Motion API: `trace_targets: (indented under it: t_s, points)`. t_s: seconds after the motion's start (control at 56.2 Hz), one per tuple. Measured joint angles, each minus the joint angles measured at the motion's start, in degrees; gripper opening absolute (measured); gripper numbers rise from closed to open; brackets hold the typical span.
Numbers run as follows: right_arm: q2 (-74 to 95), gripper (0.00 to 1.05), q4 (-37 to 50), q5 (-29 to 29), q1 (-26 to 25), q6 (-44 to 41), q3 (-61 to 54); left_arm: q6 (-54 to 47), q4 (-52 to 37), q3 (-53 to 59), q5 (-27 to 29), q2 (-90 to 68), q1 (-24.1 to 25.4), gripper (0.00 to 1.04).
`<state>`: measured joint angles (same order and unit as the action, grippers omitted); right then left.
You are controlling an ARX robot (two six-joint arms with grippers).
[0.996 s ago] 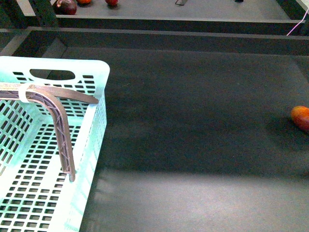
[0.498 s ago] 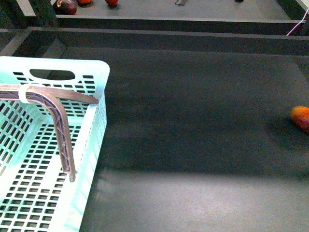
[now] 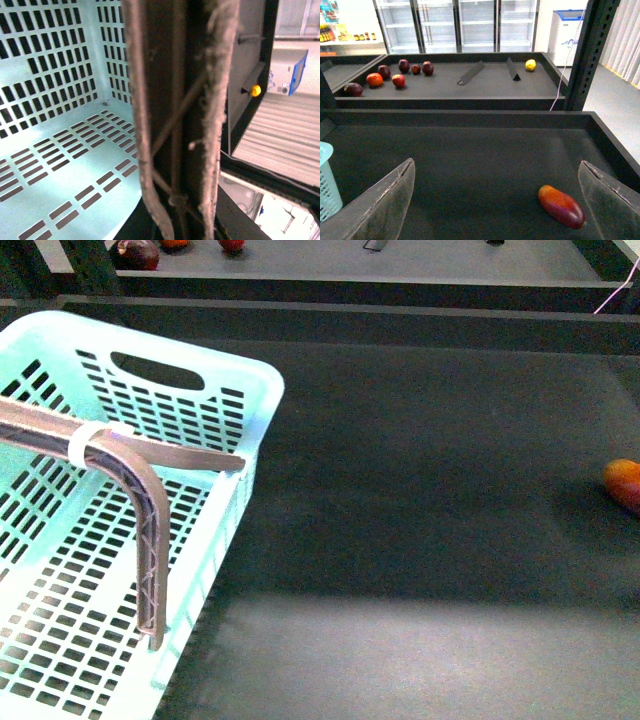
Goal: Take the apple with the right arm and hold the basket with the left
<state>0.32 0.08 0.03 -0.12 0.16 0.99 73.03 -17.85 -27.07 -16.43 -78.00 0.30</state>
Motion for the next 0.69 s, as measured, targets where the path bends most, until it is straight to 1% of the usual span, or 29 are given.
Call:
trace_targets:
  t_s: [0.107,0.285,0.409,0.694]
  points:
    - [0.0,0.96,0.0,0.0,0.0,0.0,0.0,-2.14,3.45,-3.96,-0.98,3.39,-5.66,0.08]
    - [0.0,0.96,0.0,0.0,0.0,0.0,0.0,-5.4,7.5,-11.02,-2.05,3.67,-15.19,0.08]
    - [0.0,0.96,0.0,0.0,0.0,0.0,0.0,-6.38,8.28,-14.29,-2.03,2.64,-19.32,0.08]
    - [0.0,0.96,0.0,0.0,0.0,0.0,0.0,-7.8,10.64,-18.16,-2.23,-1.03,-26.25,0.08]
